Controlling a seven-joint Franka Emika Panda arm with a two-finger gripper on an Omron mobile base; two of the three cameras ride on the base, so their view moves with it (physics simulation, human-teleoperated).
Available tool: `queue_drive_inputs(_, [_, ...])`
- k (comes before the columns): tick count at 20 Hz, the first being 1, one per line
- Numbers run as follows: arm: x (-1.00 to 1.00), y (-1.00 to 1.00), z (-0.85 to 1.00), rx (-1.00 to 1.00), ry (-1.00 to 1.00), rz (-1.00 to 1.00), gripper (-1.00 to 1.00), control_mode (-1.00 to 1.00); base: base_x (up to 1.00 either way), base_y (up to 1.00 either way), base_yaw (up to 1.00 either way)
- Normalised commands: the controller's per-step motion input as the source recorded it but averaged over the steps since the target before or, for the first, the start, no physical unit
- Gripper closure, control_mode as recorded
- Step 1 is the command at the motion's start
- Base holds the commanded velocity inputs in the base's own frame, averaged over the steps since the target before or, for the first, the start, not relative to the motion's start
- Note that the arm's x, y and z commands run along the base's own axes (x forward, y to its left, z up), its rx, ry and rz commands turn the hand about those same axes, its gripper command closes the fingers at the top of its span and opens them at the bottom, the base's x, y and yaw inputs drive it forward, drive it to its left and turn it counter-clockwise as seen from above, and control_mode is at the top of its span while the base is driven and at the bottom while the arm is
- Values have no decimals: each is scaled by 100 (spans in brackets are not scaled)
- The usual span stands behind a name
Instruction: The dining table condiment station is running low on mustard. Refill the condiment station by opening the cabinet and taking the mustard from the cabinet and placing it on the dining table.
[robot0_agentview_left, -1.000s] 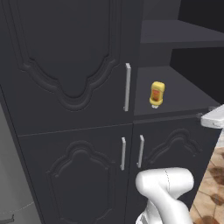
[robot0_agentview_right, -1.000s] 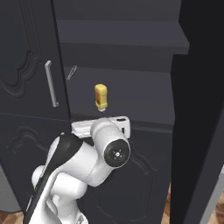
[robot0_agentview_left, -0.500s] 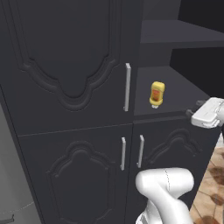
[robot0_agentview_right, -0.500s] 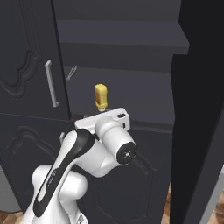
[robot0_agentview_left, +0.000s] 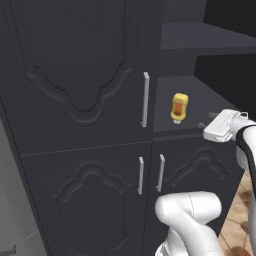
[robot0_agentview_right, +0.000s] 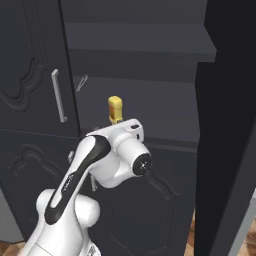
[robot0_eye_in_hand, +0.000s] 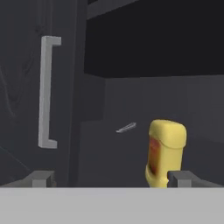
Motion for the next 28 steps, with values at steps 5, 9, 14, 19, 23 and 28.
queue_drive_inputs(5, [49, 2, -12, 0, 0, 6, -100, -100, 0, 0, 0])
queue_drive_inputs(9, [34, 0, -1, 0, -4, 2, -100, -100, 0, 0, 0])
queue_drive_inputs(14, [34, 0, -1, 0, -5, 0, -100, -100, 0, 0, 0])
queue_drive_inputs(19, [38, 0, -4, 0, -1, 0, -100, -100, 0, 0, 0])
queue_drive_inputs(23, [31, -1, -5, 0, 0, 0, -100, -100, 0, 0, 0])
queue_drive_inputs(28, [20, -2, -3, 0, 0, 0, -100, -100, 0, 0, 0])
